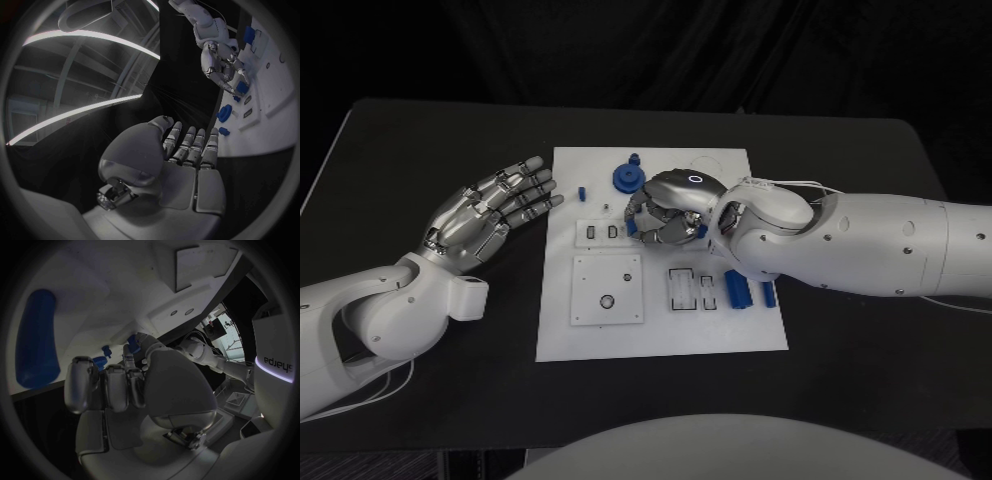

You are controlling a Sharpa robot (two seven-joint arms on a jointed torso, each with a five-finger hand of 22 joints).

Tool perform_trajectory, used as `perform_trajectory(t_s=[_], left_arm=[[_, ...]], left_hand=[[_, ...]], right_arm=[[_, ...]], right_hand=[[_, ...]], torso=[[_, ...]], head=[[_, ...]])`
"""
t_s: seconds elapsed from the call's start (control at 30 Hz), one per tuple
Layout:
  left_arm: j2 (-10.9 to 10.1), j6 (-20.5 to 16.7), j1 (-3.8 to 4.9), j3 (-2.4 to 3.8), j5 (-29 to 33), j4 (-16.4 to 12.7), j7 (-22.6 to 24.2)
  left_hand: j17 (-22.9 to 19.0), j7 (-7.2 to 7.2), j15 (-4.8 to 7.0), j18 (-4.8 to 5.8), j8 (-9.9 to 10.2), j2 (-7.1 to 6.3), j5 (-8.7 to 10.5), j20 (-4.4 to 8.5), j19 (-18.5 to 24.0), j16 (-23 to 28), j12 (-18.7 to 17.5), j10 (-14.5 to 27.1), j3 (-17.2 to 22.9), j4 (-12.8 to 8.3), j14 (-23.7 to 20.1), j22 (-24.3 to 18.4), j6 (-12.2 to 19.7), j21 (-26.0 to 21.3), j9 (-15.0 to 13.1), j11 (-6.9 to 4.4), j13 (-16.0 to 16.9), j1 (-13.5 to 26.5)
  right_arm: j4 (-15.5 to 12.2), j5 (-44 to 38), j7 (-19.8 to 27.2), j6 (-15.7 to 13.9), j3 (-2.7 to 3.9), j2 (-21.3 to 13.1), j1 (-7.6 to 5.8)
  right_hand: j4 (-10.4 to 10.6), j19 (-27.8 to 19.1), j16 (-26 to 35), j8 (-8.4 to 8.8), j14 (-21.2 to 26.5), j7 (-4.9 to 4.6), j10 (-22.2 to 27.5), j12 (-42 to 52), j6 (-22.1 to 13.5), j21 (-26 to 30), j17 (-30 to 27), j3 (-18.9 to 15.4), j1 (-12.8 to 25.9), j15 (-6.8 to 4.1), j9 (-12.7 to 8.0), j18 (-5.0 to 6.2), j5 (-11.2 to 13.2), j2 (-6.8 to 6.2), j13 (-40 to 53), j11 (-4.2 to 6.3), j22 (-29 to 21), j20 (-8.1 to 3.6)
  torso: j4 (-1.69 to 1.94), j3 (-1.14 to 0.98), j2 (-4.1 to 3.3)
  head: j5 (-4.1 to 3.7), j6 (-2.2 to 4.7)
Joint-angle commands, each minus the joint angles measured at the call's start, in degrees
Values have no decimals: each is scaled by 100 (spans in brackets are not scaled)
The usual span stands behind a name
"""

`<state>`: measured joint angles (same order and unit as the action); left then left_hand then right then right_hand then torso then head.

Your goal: Assemble the parts on the task board

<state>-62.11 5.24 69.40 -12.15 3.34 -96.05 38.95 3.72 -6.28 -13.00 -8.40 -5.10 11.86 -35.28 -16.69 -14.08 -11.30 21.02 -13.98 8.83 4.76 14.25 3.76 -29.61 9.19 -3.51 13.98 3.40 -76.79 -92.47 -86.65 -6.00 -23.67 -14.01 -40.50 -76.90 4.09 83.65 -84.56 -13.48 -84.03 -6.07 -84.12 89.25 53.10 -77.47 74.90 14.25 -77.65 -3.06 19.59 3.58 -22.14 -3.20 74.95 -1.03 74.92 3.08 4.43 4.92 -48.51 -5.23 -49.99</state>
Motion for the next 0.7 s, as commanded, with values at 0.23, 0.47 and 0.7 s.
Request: perform_trajectory(t_s=[0.23, 0.47, 0.7], left_arm=[[31, 105, -4, 3, 17, 18, 902], [31, 110, -6, 3, 17, 29, 895], [34, 107, -7, 3, 17, 45, 878]], left_hand=[[-6, -37, -36, 109, -4, -5, 27, 4, -28, -31, 31, -17, 49, -1, 1, 0, -19, 23, -2, 36, 10, 77], [-6, -37, -36, 109, -4, -5, 27, 4, -28, -31, 31, -17, 49, -1, 1, 0, -19, 23, -2, 36, 10, 77], [-6, -37, -36, 109, -4, -5, 27, 4, -28, -31, 31, -17, 49, -1, 1, 0, -19, 23, -2, 36, 10, 77]], right_arm=[[32, -113, -238, 110, -13, 4, 42], [34, -116, -240, 137, -13, -1, 44], [38, -116, -253, 191, -13, 2, 44]], right_hand=[[-58, -33, 56, 93, -455, -61, -446, -23, -270, 66, 1110, -24, -1, 81, 3, 3, 384, -33, 1369, -72, 652, 79], [-50, -41, 67, 139, -451, -79, -434, -31, -402, 86, 1103, -72, 57, 83, -1, 8, 645, -65, 1357, -70, 652, 86], [-27, -49, 86, 195, -444, -90, -424, -37, -541, 109, 1090, -134, 114, 76, -26, 13, 895, -96, 1347, -57, 650, 81]], torso=[[9, -3, -7], [0, -3, -5], [-4, -2, -2]], head=[[-34, -1], [-28, -1], [-32, -1]])
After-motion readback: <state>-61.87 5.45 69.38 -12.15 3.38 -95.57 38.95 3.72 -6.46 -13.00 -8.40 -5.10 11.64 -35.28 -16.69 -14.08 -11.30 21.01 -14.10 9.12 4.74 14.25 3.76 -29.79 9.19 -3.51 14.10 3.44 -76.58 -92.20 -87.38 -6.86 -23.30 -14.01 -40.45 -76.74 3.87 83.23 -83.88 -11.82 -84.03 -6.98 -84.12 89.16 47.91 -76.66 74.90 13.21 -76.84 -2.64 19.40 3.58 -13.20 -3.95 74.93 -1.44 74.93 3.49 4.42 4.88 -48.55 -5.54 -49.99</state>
